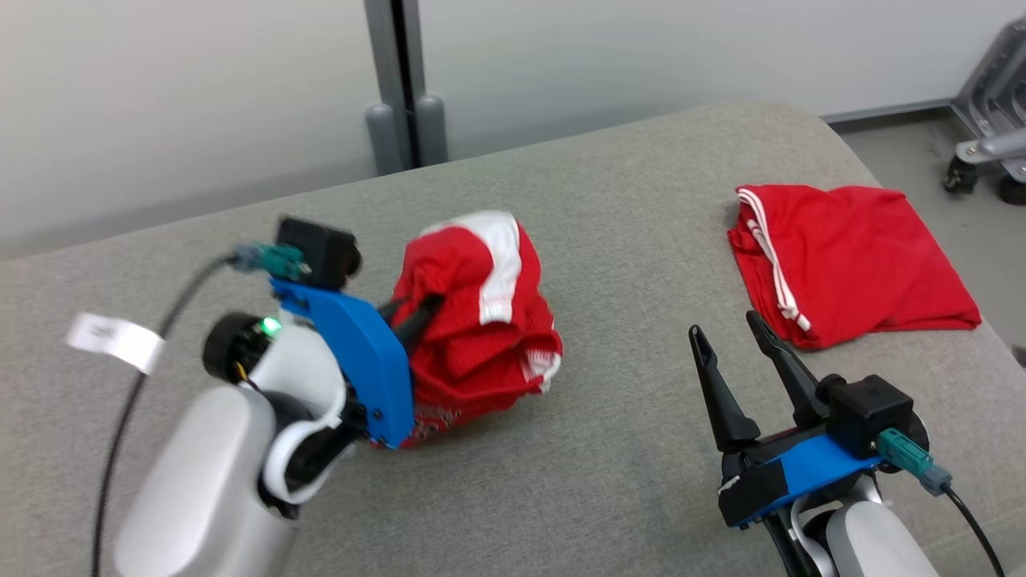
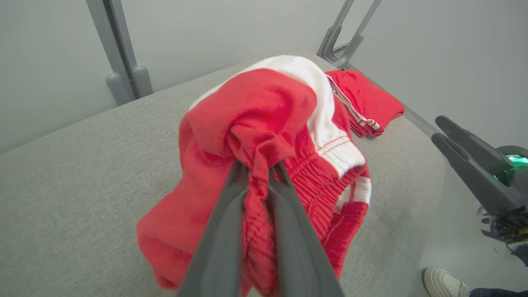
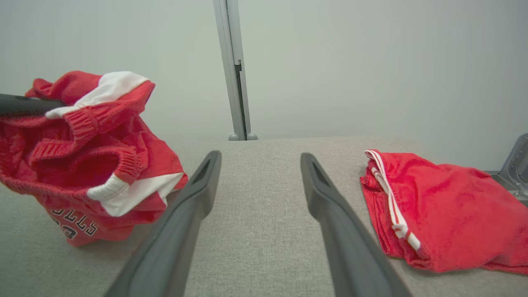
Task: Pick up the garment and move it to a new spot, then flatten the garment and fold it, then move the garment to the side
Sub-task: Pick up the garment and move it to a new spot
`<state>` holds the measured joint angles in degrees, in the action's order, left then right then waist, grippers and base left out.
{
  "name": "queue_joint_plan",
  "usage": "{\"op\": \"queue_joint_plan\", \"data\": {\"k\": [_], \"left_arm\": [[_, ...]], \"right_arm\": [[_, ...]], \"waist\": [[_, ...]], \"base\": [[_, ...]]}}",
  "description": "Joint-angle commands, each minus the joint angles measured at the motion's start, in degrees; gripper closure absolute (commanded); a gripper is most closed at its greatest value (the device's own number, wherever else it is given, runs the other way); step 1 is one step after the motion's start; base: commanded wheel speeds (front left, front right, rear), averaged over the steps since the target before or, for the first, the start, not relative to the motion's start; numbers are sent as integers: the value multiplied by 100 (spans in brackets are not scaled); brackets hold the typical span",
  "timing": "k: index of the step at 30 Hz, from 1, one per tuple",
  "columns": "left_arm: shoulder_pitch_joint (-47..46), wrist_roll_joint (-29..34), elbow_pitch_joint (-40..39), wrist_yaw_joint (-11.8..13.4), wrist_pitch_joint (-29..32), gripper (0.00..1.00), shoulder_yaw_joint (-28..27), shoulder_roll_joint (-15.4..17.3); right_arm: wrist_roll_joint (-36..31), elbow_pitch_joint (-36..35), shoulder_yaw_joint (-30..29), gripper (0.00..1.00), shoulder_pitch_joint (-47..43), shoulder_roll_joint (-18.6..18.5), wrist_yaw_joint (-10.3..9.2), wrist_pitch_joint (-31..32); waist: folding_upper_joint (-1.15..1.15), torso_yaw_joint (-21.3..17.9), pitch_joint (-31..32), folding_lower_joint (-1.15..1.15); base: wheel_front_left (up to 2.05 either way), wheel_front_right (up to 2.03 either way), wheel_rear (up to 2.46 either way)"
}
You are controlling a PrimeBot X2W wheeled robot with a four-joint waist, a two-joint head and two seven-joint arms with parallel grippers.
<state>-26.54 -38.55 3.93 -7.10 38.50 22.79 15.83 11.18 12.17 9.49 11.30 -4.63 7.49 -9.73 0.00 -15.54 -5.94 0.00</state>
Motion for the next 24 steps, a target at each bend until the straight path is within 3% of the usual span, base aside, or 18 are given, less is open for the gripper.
{"op": "queue_joint_plan", "data": {"k": [1, 5, 6, 7, 8, 15, 20, 24], "left_arm": [[74, 109, 186, -12, -192, 100, 35, -64], [13, 738, 1052, 100, -1019, 98, 250, -188], [-21, 909, 1272, 145, -1253, 68, 317, -233], [-70, 1113, 1492, 181, -1470, 8, 394, -248], [-130, 1297, 1681, 206, -1699, 0, 487, -259], [-254, 1592, 2479, 385, -2964, 0, 515, -563], [-14, 1385, 2405, 345, -3926, 0, 300, -699], [267, 1294, 2216, 266, -4522, 0, 211, -595]], "right_arm": [[21, 8, 11, 0, 45, 25, 0, -41], [46, 50, 38, 0, 106, 55, 0, -78], [50, 64, 36, 0, 117, 60, 0, -87], [51, 77, 38, 0, 123, 65, 0, -98], [51, 86, 35, 0, 130, 71, 0, -104], [-16, 95, -114, 0, 198, 1, 0, -115], [-71, 10, -337, 0, 128, -73, 0, -68], [-89, -60, -504, 0, -24, -108, 0, -16]], "waist": [[0, -61, -30, 0], [0, -163, -127, 0], [0, -170, -139, 0], [0, -175, -150, 0], [0, -175, -162, 0], [0, -16, -166, 0], [0, 272, -88, 0], [0, 554, 7, 0]], "base": [[0, 0, 0], [0, 0, 0], [0, 0, 0], [0, 0, 0], [0, 0, 0], [0, 0, 0], [0, 0, 0], [0, 0, 0]]}}
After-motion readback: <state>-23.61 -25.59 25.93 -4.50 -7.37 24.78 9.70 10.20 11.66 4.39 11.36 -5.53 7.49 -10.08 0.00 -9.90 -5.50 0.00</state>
